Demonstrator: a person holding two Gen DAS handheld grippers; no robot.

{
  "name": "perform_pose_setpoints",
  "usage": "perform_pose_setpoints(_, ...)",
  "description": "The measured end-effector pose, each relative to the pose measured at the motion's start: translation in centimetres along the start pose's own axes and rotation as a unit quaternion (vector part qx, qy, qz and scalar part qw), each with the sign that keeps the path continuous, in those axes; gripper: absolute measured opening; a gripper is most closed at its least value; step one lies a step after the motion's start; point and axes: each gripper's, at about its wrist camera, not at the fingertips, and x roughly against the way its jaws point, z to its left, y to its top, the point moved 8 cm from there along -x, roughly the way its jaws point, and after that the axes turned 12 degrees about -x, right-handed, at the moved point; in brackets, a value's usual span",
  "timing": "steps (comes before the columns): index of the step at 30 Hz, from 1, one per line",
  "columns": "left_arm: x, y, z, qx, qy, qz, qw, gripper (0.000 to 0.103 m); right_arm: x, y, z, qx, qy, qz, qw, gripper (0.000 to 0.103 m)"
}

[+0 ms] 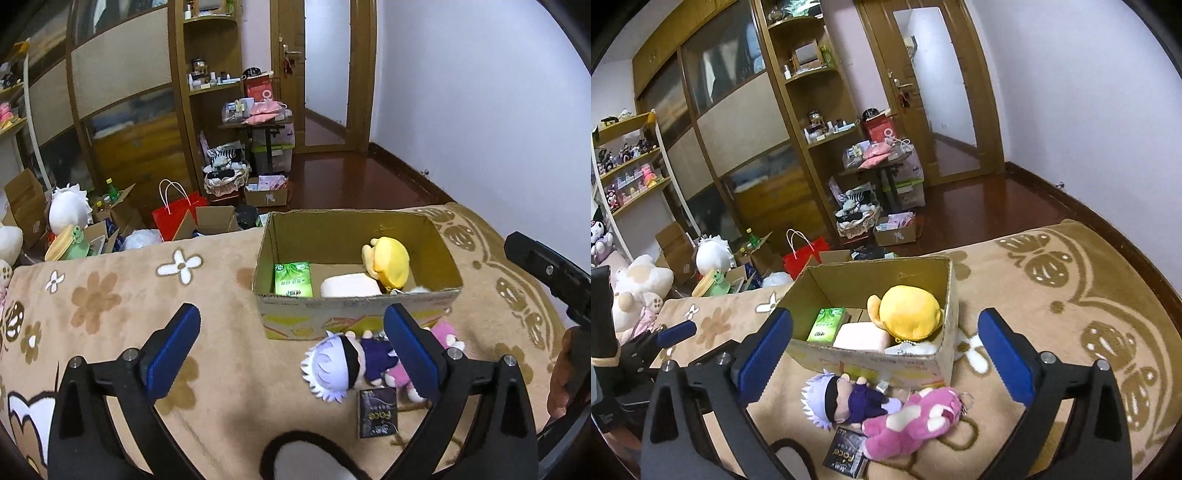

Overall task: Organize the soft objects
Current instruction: 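Withdraw both tools from the box toward the remaining items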

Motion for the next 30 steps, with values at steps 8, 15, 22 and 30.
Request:
perform_pose_setpoints(8, 2.7, -1.1, -0.5, -0.008, 0.011, -0.021, 0.9997, 0.1, 3.2, -0.5, -0.2, 0.008, -0.017, -0.015, 1.0, 0.103)
perform_pose_setpoints(15, 2.9, -2.2, -1.6, -0.017, 0.007, -0.022, 0.9996, 0.1, 3.9, -1.6, -1.1, 0.003, -0.025, -0.01, 1.0, 0.103)
perform_pose_setpoints(22, 1.2, -3.3, -2.9, -0.035, 0.002, -0.006, 0.9994, 0.1, 2.9, -2.5, -1.6, 0.01, -0.043, -0.002, 0.999, 0.103)
perform_pose_setpoints(30, -1.7, -4.5, -4.4, -0.049, -0.007, 0.021, 0.9986, 0.1, 0.6, -3.8, -2.5, 0.013, -0.06, 0.017, 0.998, 0.103)
